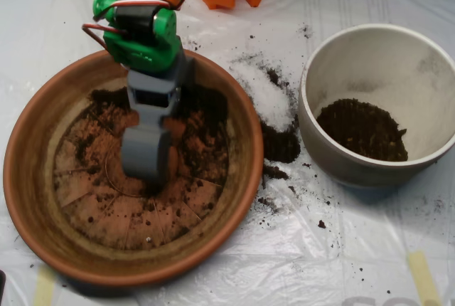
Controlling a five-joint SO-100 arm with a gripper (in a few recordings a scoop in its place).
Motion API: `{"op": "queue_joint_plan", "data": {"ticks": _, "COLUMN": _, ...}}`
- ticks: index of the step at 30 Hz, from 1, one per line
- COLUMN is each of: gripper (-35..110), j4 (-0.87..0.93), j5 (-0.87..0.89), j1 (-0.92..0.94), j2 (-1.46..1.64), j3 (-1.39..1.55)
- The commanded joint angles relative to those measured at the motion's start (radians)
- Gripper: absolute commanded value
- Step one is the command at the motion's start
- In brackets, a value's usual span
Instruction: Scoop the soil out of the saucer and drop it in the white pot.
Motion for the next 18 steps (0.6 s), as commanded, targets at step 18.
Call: {"op": "queue_joint_plan", "data": {"ticks": 18, "gripper": 2, "j4": -0.095, "j5": -0.091, "j1": 0.048, "j2": 0.163, "j3": 0.104}}
